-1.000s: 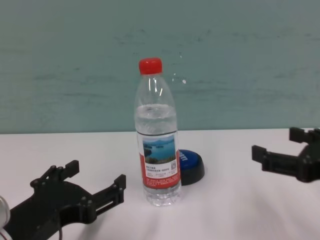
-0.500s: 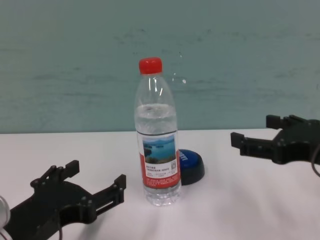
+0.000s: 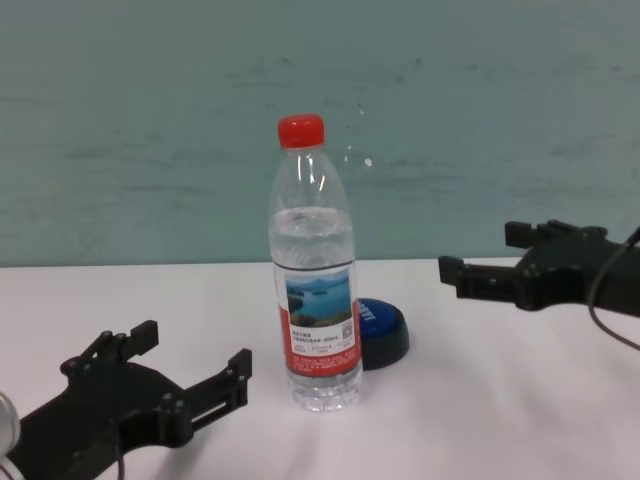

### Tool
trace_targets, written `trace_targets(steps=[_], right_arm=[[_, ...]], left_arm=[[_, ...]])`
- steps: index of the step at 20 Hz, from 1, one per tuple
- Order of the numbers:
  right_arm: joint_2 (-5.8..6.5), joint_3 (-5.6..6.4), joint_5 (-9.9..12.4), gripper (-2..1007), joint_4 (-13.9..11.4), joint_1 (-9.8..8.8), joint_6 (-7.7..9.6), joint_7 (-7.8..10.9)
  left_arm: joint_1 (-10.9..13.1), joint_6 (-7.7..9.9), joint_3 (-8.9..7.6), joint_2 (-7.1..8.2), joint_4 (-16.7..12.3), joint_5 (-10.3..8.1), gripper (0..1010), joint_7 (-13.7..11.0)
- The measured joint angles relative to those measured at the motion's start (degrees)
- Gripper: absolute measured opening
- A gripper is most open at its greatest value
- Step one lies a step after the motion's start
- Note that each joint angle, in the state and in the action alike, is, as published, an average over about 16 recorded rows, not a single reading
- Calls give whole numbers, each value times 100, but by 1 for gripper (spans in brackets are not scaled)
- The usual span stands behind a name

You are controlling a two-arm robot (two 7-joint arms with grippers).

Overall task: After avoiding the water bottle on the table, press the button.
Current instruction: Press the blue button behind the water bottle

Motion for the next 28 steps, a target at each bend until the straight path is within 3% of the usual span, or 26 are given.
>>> trace_targets(steps=[9, 17, 28], right_arm=[[-166, -240, 10, 1004, 598, 634, 109, 97], [-334, -378, -5, 1004, 1168, 1134, 171, 125], [-508, -504, -49, 1004, 1740, 1531, 218, 172]], left_arm=[[0, 0, 0, 0, 0, 0, 1000, 0], [0, 0, 0, 0, 0, 0, 1000, 0], [0, 0, 0, 0, 0, 0, 1000, 0]])
